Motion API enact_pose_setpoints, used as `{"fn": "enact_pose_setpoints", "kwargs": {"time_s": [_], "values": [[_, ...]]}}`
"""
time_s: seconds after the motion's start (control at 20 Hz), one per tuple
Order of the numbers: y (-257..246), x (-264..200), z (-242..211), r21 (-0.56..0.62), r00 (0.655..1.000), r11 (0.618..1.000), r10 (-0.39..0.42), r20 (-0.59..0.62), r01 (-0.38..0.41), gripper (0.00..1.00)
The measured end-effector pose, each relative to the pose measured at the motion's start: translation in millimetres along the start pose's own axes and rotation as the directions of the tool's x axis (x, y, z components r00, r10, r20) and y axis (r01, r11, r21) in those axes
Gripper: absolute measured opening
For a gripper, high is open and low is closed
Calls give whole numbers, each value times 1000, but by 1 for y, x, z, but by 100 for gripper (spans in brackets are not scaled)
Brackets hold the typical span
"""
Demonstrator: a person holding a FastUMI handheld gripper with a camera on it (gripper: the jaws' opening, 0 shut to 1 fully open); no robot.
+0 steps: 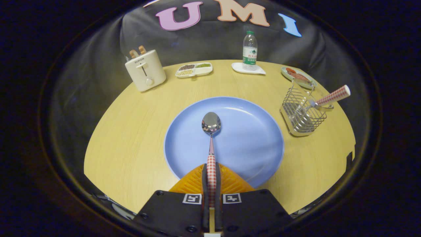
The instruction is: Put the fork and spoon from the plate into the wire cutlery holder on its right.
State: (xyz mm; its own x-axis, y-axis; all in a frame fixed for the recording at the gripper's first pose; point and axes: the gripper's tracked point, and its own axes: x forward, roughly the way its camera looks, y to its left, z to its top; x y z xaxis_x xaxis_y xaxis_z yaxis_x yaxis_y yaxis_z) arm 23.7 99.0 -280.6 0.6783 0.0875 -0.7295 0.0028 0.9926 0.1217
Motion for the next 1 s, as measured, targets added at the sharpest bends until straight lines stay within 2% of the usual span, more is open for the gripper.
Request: {"fn": "enact_pose_setpoints", "kwargs": {"time_s": [0.3, 0.6, 0.8, 1.0], "values": [[0, -42, 33, 73, 999, 997, -38, 0, 38, 9], [-25, -83, 87, 138, 992, 983, -119, -46, 124, 9], [-56, -99, 124, 247, 979, 949, -173, -109, 195, 9], [-94, -100, 143, 325, 946, 901, -218, -238, 289, 9]]}}
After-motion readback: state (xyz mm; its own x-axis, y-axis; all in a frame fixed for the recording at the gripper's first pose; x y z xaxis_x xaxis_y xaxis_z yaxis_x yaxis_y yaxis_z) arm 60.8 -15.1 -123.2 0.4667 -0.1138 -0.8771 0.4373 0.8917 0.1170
